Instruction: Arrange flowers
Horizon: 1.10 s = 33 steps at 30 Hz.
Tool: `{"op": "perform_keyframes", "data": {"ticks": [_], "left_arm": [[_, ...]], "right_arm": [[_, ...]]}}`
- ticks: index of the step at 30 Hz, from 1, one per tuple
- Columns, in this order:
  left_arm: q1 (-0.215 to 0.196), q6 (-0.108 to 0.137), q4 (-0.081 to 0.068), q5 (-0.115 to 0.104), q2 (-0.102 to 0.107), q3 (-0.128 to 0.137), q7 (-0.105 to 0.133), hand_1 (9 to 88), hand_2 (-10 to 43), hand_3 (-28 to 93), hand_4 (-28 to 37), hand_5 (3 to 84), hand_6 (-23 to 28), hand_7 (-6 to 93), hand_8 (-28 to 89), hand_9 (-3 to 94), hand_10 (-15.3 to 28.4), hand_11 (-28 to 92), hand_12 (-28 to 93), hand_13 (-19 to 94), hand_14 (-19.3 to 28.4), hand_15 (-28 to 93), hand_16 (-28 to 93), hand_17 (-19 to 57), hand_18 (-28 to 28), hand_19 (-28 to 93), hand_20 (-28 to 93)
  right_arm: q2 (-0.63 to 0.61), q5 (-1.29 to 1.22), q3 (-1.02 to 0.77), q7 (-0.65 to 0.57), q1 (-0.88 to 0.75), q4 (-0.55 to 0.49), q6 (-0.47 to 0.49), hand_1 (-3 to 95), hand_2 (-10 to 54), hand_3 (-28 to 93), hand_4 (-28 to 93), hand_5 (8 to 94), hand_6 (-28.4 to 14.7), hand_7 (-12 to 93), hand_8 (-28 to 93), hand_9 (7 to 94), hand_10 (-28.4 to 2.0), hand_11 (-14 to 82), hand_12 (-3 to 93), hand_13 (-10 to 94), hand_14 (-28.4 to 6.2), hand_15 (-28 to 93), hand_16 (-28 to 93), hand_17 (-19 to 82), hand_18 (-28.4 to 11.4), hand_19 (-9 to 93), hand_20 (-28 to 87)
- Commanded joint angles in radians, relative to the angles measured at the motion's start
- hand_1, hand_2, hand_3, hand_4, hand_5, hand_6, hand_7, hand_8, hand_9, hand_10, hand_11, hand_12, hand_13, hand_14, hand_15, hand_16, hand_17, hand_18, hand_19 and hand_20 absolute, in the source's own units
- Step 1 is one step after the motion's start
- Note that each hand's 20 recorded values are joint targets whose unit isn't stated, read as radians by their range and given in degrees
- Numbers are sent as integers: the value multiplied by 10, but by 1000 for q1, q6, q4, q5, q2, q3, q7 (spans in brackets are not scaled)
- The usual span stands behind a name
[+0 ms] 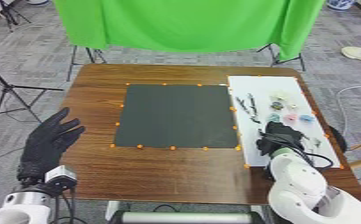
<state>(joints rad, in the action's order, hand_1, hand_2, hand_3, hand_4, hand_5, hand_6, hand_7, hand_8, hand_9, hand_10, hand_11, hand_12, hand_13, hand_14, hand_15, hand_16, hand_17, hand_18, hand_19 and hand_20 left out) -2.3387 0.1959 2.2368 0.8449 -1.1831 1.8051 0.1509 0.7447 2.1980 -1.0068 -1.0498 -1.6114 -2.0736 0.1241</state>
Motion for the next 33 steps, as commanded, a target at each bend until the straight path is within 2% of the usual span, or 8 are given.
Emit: {"op": "perform_keyframes", "data": {"ticks": [1, 5, 9, 12, 17, 20, 33], "left_arm": [[-11, -9, -1, 2, -5, 3, -11, 236, 44, 812, -222, 353, 89, 153, -103, 359, 203, 296, 99, 261, 267, 530, -95, -114, 234, 559, 27], [-15, -11, 1, 4, -9, 6, -16, 236, 44, 813, -221, 353, 89, 152, -103, 359, 203, 296, 99, 261, 268, 531, -95, -114, 234, 559, 27], [-24, -9, 5, 3, -12, 11, -18, 236, 44, 813, -221, 353, 89, 151, -102, 359, 203, 297, 99, 260, 267, 531, -95, -114, 234, 559, 27], [-27, -5, 6, 2, -11, 11, -16, 236, 44, 813, -222, 353, 89, 152, -102, 359, 203, 297, 98, 260, 267, 531, -96, -114, 234, 559, 27], [-30, -7, 7, 3, -14, 12, -16, 235, 45, 812, -221, 353, 89, 152, -102, 359, 203, 296, 98, 260, 267, 531, -96, -114, 234, 560, 27], [-30, -6, 8, 2, -13, 14, -18, 236, 45, 811, -221, 353, 89, 152, -102, 359, 203, 297, 98, 261, 267, 531, -96, -114, 234, 559, 26], [-60, 13, 24, -5, -5, 36, 0, 237, 45, 812, -221, 353, 90, 153, -103, 359, 203, 297, 98, 261, 267, 533, -96, -114, 234, 559, 27]], "right_arm": [[48, -116, 89, -10, -107, 108, 74, 467, -95, 800, -282, 774, -63, 251, 16, 720, -169, 443, 253, 668, -143, 786, 143, 268, -271, 897, 351], [54, -91, 96, -4, -117, 116, 59, 523, -95, 787, -282, 831, -32, 222, 13, 813, -128, 315, 330, 717, -123, 761, 158, 291, -267, 914, 333], [52, -81, 93, 10, -127, 114, 43, 553, -95, 790, -283, 871, -30, 195, 26, 877, -104, 237, 370, 775, -95, 729, 181, 317, -269, 929, 341], [50, -84, 93, 10, -130, 113, 20, 553, -95, 796, -283, 869, -33, 209, 61, 874, -110, 270, 381, 773, -90, 761, 199, 323, -273, 931, 384], [42, -65, 100, 5, -128, 102, -37, 527, -95, 840, -283, 844, -29, 249, 194, 810, -120, 426, 378, 763, -88, 843, 200, 331, -282, 932, 472], [31, -44, 109, -1, -122, 95, -73, 518, -90, 854, -283, 834, -26, 282, 218, 793, -122, 477, 380, 766, -87, 865, 201, 335, -283, 932, 489], [-66, 46, 81, -25, -62, -19, -230, 499, -72, 877, -283, 826, -26, 316, 233, 787, -126, 533, 373, 770, -89, 893, 200, 342, -284, 932, 520]]}}
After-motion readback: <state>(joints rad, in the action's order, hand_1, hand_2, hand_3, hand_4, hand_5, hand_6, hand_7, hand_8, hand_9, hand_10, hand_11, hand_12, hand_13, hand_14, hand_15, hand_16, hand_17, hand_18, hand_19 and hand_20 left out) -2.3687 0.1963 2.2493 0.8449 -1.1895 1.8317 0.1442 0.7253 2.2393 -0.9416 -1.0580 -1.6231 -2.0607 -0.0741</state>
